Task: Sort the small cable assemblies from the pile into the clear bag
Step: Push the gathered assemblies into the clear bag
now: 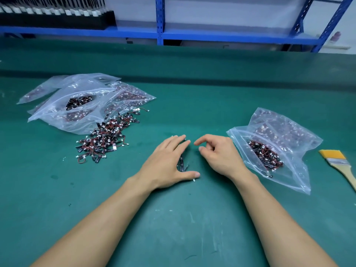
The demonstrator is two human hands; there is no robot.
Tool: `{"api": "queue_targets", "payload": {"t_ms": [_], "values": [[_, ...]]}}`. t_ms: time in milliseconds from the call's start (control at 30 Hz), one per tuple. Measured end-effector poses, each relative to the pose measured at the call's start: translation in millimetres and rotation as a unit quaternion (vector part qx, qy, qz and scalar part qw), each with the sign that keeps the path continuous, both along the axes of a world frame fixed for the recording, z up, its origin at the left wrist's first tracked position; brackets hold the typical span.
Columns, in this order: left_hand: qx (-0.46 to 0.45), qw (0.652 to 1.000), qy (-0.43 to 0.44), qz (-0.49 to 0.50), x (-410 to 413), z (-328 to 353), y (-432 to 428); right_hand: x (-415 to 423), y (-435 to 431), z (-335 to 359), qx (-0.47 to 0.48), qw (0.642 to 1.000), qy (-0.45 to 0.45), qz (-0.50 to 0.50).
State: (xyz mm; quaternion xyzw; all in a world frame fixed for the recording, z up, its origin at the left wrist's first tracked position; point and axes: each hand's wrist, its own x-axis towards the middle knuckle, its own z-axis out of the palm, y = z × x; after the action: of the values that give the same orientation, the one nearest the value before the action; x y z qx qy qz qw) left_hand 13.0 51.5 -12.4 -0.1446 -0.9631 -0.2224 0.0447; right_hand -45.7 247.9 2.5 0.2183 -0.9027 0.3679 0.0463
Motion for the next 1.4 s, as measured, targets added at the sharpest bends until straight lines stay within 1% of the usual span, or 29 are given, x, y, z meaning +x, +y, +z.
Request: {"api": "queue_targets", "payload": {"t_ms": [67,167,300,433,533,633,700,800,867,900,967,1033,1067,1100,1200,1400], "values": [[0.025,0.999,0.030,0.004,-3.3,0.6,-1.3,-2.2,0.5,-1.5,-0.008,1.000,-0.001,-0.018],[0.083,0.993,0.087,-0.001,-1.6,4.8,-6.5,-2.4,0.1,-3.7,-0.007,1.000,-0.007,-0.015],[0.137,0.980,0.139,0.046,2.3,9.0,-27.3,-4.1,0.9,-4.6,-0.009,1.000,-0.012,-0.019],[0.160,0.979,0.101,0.075,7.2,8.3,-50.4,-5.0,1.9,-4.8,-0.011,0.999,-0.019,-0.026],[0.186,0.978,0.070,0.068,9.8,8.7,-51.8,-4.7,1.7,-4.4,-0.010,0.999,-0.022,-0.028],[0.243,0.968,0.030,0.051,11.2,10.7,-51.1,-4.2,1.9,-3.3,-0.009,0.999,-0.026,-0.026],[0.250,0.967,0.028,0.049,11.7,10.2,-52.0,-4.0,1.7,-2.7,-0.008,0.999,-0.027,-0.026],[0.214,0.973,0.061,0.062,8.9,8.8,-55.7,-3.5,2.0,-1.8,-0.006,0.999,-0.033,-0.029],[0.176,0.980,0.063,0.060,7.0,8.1,-59.3,-3.3,2.2,-1.5,-0.006,0.999,-0.036,-0.030],[0.147,0.987,0.050,0.049,5.9,7.7,-60.7,-3.3,2.1,-1.4,-0.004,0.999,-0.037,-0.032],[0.049,0.998,0.023,0.017,3.5,7.4,-58.8,-3.4,1.8,-1.6,-0.001,0.999,-0.040,-0.035],[-0.047,0.998,0.023,-0.017,0.8,6.6,-48.9,-3.6,1.1,-2.2,0.006,0.998,-0.043,-0.038],[-0.070,0.996,0.030,-0.035,-0.9,6.6,-42.7,-3.7,0.8,-2.5,0.010,0.998,-0.042,-0.039],[-0.080,0.995,0.041,-0.052,-2.4,7.1,-37.4,-3.7,0.7,-2.7,0.012,0.998,-0.041,-0.039],[-0.067,0.993,0.065,-0.073,-3.3,10.1,-31.2,-3.0,0.0,-2.2,0.014,0.998,-0.041,-0.042],[-0.074,0.987,0.130,-0.049,1.0,11.8,-30.6,-1.5,-0.5,-0.7,0.019,0.998,-0.047,-0.047]]}}
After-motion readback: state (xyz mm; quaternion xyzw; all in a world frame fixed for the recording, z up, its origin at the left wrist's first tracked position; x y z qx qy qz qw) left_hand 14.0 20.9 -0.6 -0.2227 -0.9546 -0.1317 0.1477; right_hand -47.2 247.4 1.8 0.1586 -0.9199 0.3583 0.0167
